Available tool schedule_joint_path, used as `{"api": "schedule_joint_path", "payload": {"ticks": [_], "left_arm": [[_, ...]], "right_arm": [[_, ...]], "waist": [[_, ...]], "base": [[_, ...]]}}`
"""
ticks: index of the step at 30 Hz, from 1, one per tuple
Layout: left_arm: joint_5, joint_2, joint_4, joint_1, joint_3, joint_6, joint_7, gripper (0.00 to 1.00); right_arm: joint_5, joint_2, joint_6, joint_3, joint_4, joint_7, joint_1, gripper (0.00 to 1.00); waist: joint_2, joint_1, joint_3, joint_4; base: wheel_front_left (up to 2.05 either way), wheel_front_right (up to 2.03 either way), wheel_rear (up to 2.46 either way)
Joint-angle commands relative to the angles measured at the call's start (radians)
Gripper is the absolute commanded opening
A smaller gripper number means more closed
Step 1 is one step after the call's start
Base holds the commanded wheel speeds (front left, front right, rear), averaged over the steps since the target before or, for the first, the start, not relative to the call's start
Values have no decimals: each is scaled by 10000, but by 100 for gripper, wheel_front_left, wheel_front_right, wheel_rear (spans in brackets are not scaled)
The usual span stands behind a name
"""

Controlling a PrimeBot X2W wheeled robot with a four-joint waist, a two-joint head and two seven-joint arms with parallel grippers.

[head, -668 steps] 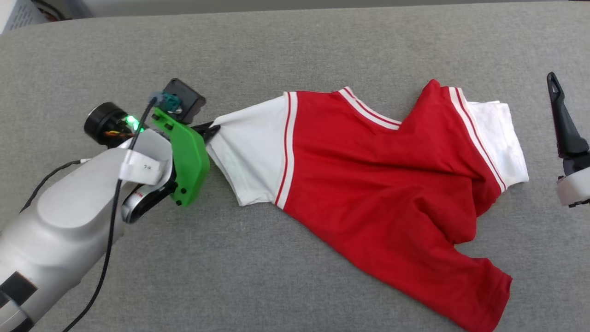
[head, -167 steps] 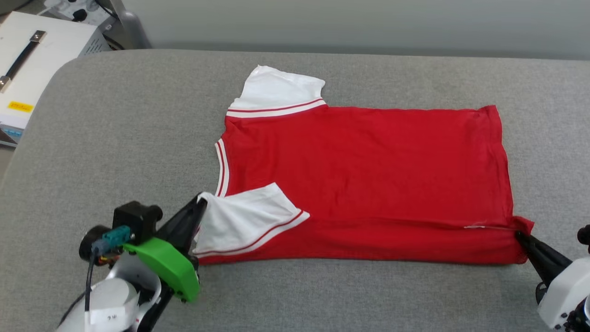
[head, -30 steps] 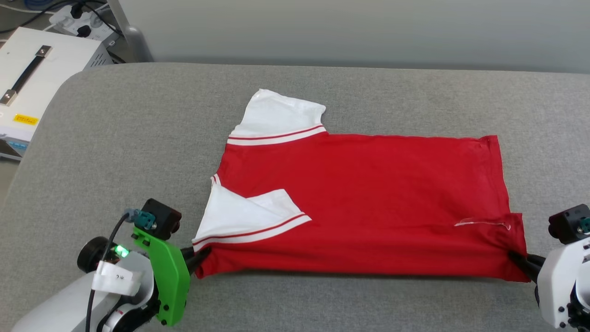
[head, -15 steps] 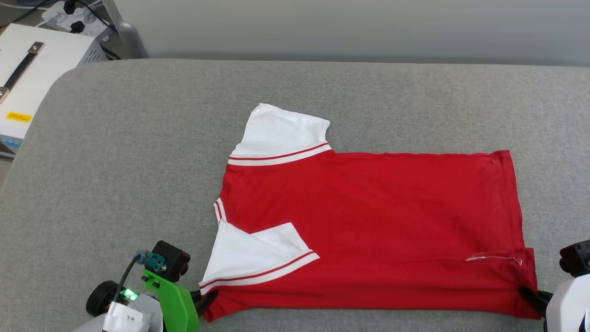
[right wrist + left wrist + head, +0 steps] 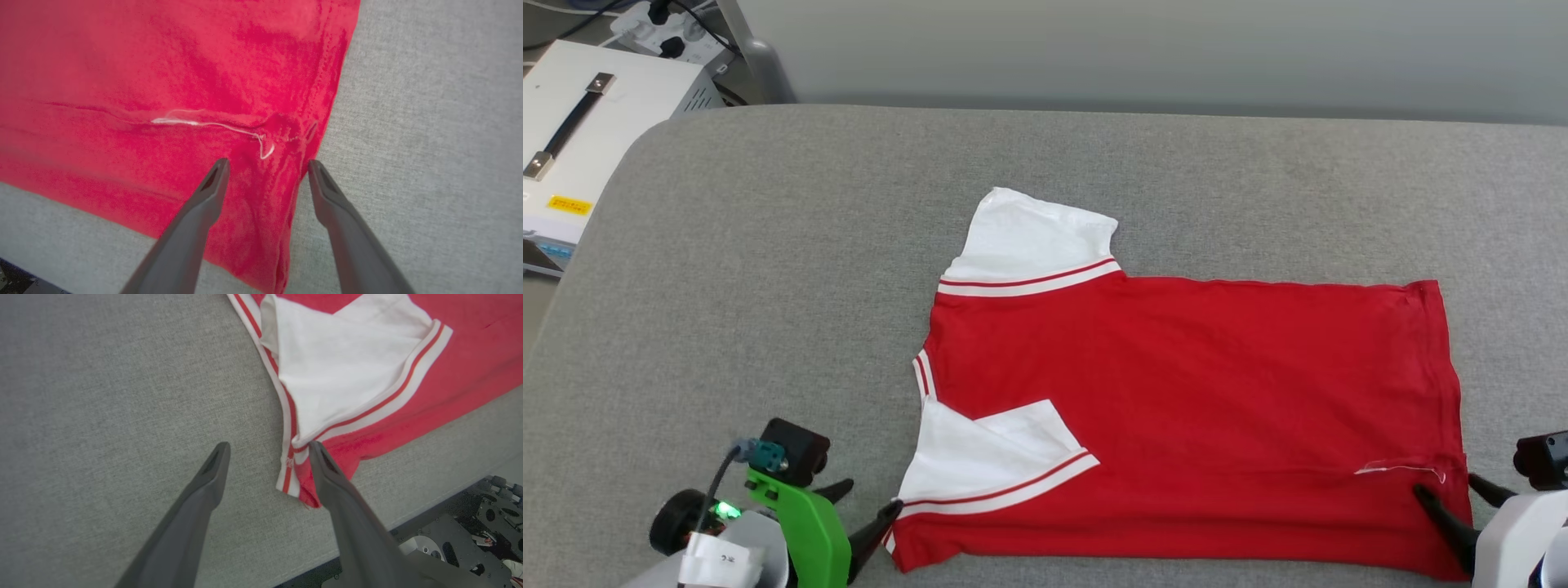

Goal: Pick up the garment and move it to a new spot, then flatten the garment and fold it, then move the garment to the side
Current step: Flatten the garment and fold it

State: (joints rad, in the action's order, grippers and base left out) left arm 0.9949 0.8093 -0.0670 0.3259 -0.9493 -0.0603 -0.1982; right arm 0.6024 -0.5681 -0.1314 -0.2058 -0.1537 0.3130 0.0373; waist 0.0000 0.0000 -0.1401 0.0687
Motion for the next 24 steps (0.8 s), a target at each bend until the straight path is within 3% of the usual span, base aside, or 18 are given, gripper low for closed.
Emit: {"api": "schedule_joint_path", "payload": {"ticks": [1,7,12,17,24], "left_arm": [[-75,208,168,116,176,-97,136,100],[-648,865,1091,878,826,-611,483,100],[-986,793,1299,1863,1243,-684,573,100],[-1132,155,735,3093,1525,-389,673,100],[-773,-689,-802,5216,1654,474,-394,100]], "right_arm": [[-243,92,7,191,142,-337,-113,100],[-1210,871,7,1320,1081,-1565,-181,100],[-2184,1873,7,2002,1989,-2469,-360,100],[-2886,2720,7,2096,2799,-2750,-517,100],[-3106,2955,7,1648,3442,-2678,-1012,100]], "waist": [[0,0,143,92],[0,0,234,184],[0,0,126,162],[0,0,-230,-59],[0,0,-1448,-623]], "base": [[0,0,0],[0,0,0],[0,0,0],[0,0,0],[0,0,0]]}}
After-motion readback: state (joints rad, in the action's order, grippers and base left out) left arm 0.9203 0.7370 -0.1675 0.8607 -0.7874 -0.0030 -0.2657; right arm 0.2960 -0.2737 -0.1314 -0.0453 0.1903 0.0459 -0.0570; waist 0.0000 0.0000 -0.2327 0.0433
